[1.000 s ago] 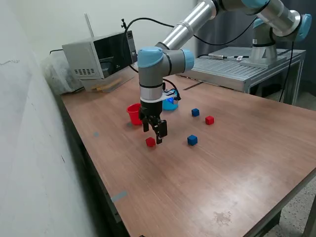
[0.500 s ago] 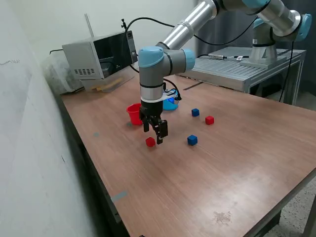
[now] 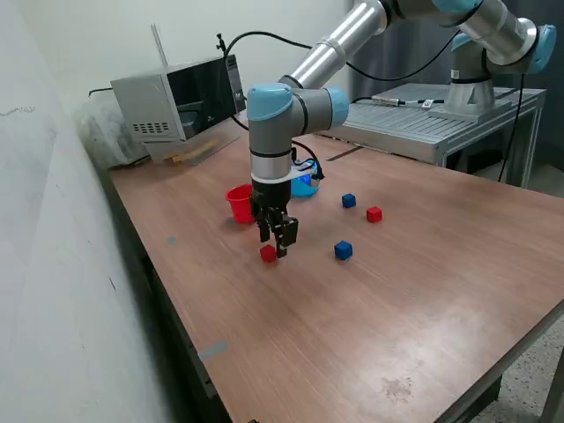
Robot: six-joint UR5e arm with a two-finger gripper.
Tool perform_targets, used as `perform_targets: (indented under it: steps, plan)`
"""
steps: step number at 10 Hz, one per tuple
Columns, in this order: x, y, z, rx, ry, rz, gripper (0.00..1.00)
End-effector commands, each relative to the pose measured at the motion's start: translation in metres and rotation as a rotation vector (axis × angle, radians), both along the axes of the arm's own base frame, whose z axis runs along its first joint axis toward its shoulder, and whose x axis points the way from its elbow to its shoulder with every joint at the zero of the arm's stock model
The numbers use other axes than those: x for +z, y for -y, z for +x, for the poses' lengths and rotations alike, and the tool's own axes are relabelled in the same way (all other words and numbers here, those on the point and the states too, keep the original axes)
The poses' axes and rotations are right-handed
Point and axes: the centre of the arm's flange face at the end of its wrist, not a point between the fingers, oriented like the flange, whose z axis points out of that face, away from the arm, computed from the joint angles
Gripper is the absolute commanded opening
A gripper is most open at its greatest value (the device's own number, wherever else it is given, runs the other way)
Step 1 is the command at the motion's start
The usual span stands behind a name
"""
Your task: Place red objects in the red bin, and blue objects in the blue bin.
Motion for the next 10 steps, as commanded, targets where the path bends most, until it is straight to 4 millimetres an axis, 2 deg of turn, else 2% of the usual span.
perform_targets:
  steps: [1,6,7,8,10]
  plan:
    - [-0.001,0.0,0.0,-0.002,0.002,0.0,0.0]
    - [-0.001,0.001,0.0,-0.005,0.0,-0.002,0.0]
    - [0.006,0.004,0.001,-0.005,-0.008,-0.001,0.0]
    - [0.038,0.004,0.0,-0.005,-0.045,-0.003,0.0]
    - [0.086,0.005,0.02,-0.004,-0.068,-0.004,0.0]
